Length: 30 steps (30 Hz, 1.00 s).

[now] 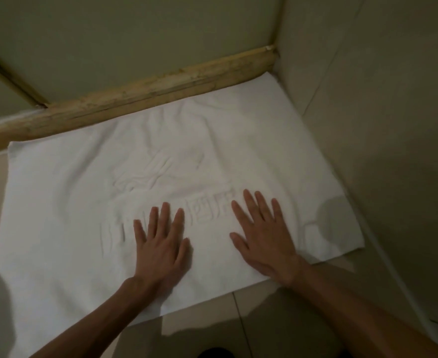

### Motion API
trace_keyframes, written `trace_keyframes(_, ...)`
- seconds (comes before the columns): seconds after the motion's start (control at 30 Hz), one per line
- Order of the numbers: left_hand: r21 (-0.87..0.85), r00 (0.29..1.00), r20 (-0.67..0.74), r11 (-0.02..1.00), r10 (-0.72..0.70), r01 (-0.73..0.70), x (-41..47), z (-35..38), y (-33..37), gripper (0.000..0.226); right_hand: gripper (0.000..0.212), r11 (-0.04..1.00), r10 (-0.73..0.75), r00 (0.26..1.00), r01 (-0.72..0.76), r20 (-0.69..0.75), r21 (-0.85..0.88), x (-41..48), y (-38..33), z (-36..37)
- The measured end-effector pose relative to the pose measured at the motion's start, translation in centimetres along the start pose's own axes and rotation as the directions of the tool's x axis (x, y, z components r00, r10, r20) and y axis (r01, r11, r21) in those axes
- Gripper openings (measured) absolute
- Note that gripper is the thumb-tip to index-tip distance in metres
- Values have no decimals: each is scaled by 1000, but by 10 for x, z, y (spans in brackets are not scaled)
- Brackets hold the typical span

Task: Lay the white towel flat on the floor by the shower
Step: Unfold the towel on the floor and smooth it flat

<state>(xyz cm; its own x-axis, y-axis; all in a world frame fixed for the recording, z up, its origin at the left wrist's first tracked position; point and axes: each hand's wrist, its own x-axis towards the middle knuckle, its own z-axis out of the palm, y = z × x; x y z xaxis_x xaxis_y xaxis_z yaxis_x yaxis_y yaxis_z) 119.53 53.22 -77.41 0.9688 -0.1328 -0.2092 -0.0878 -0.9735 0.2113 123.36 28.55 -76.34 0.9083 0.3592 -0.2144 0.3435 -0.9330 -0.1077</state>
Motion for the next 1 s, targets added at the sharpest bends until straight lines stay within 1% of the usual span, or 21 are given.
trace_keyframes(0.07,-23,1000,-6,999,31,-31,8,-1,19,70,69,1000,4,1000,-4,-4,7,1,-3,2)
trace_keyframes(0.13,11,994,-13,994,111,-111,21,1,47,69,68,1000,1,1000,-1,-2,7,1,-3,2)
trace_keyframes(0.2,68,987,15,984,162,-162,34,6,70,68,67,1000,2,1000,-2,-6,-2,1,-2,-1)
trace_keyframes(0.3,156,988,55,976,143,-150,43,11,77,68,66,1000,-12,1000,13,20,-6,1,2,-3)
trace_keyframes(0.43,160,988,38,975,151,-155,41,12,71,66,62,1000,-21,1000,21,15,4,-1,10,-3)
trace_keyframes(0.57,128,986,31,978,162,-164,41,11,70,66,62,998,51,999,-51,-4,40,-7,34,-2)
trace_keyframes(0.73,125,989,29,981,148,-151,43,12,70,65,65,987,163,987,-163,-9,12,-17,72,-1)
trace_keyframes(1.0,117,986,33,979,164,-167,43,11,69,65,66,977,215,977,-215,-11,-7,-27,109,-1)
